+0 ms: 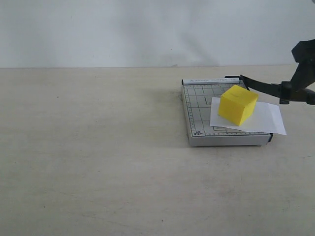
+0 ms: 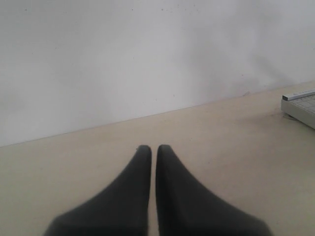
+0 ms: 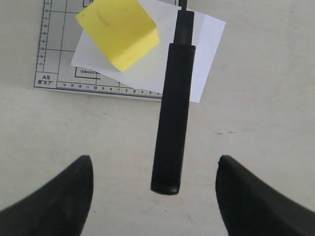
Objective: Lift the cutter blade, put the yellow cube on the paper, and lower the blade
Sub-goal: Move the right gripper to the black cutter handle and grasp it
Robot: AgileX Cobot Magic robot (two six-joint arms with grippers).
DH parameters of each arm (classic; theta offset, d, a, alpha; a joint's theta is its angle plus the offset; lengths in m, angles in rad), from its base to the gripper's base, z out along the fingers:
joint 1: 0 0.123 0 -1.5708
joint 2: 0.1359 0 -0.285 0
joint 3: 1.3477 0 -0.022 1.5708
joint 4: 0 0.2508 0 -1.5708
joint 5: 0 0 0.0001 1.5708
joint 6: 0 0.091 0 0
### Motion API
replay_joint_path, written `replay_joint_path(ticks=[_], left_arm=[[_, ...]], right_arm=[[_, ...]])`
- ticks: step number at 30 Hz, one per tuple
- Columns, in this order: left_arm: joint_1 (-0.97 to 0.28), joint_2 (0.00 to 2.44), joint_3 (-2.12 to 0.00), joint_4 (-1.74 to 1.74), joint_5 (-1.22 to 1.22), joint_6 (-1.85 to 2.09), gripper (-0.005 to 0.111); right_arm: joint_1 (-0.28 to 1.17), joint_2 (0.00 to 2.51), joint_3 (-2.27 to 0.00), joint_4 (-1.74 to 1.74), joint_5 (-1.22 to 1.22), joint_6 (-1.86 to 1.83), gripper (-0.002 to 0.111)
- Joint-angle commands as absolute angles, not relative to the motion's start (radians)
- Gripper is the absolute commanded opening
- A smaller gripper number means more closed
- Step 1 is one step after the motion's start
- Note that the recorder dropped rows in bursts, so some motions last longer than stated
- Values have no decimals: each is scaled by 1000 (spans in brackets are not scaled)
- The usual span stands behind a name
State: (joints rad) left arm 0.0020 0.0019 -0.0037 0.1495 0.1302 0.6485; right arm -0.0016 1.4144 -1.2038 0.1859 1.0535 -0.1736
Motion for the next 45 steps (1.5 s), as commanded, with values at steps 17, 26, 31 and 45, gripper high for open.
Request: replay_joint_path(ticks=[17,26,31,45], left_arm=[[8,0,0,141,132,655,4],[8,0,0,141,132,655,4],[8,0,0,141,132,655,4],[8,0,0,141,132,655,4]], right_arm=[[-6,1541,-1209,169,983,-242,55],[-6,1548,-1209,169,925,-242,13],[-6,1548,-1209,169,922,-242,3],[-6,1548,-1078,211,891,-249,3]])
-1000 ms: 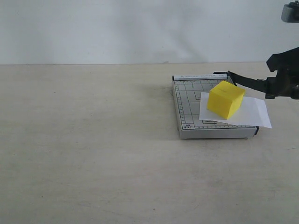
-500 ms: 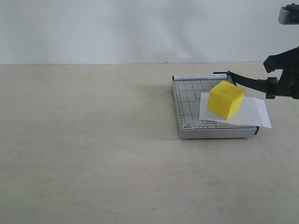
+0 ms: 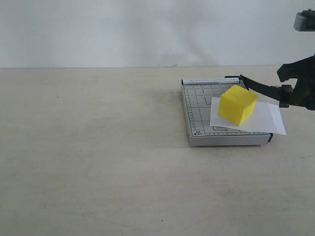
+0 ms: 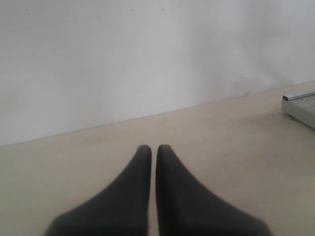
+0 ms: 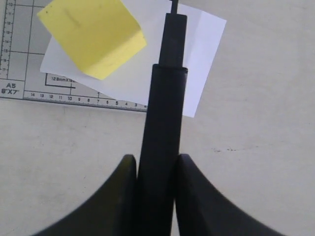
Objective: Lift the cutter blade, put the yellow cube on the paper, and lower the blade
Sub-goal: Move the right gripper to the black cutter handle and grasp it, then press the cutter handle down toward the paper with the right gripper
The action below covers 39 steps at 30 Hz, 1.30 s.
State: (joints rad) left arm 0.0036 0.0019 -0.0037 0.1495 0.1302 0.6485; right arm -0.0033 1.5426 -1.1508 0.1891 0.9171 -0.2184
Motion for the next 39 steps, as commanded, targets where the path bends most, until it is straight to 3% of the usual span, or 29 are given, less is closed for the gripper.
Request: replay_joint_path(ticks=[1,39], left_arm=[[8,0,0,141,132,655,4],[8,0,0,141,132,655,4]], right_arm=[[-6,1548,-1059,213,877,-249,3],[-6,1548,-649,230,415,-300,3]])
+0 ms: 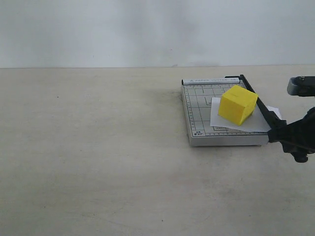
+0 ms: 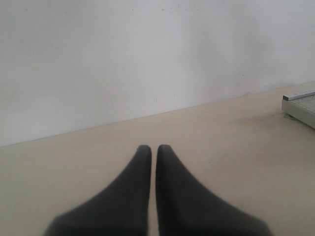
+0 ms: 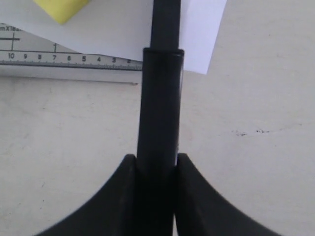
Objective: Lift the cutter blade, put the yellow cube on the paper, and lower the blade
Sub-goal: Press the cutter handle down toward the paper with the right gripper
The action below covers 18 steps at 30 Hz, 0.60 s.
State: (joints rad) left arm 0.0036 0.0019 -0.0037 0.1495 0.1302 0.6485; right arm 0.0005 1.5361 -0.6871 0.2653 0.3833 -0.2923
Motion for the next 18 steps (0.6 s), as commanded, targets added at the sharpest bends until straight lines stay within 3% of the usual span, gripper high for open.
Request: replay_joint_path(ticks=[1,18], left_arm=[[8,0,0,141,132,655,4],[8,0,0,141,132,655,4]], right_arm=[[-6,1548,-649,230,413,-300,3],[-6,1548,-649,230,339,-300,3]])
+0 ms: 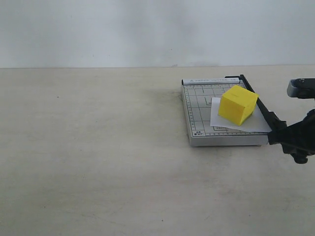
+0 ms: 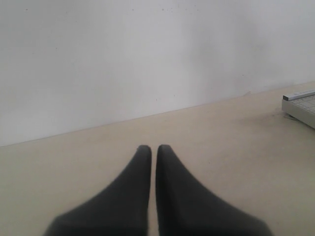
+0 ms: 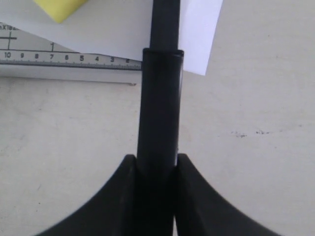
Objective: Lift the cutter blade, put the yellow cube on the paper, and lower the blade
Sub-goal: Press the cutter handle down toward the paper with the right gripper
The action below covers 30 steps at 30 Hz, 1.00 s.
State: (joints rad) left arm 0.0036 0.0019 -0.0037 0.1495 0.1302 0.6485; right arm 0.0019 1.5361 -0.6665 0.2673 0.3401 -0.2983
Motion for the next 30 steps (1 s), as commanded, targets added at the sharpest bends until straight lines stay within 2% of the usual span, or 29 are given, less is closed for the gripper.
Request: replay_joint_path(ticks=[1,11,30], left_arm=[[8,0,0,141,132,655,4],[8,0,0,141,132,655,4],[8,0,0,141,132,655,4]], right_arm=[[-6,1548,-649,230,334,-300,3],[-6,1548,-592,230,229,-324,3],[-6,1548,-590,230,202,-324,3]])
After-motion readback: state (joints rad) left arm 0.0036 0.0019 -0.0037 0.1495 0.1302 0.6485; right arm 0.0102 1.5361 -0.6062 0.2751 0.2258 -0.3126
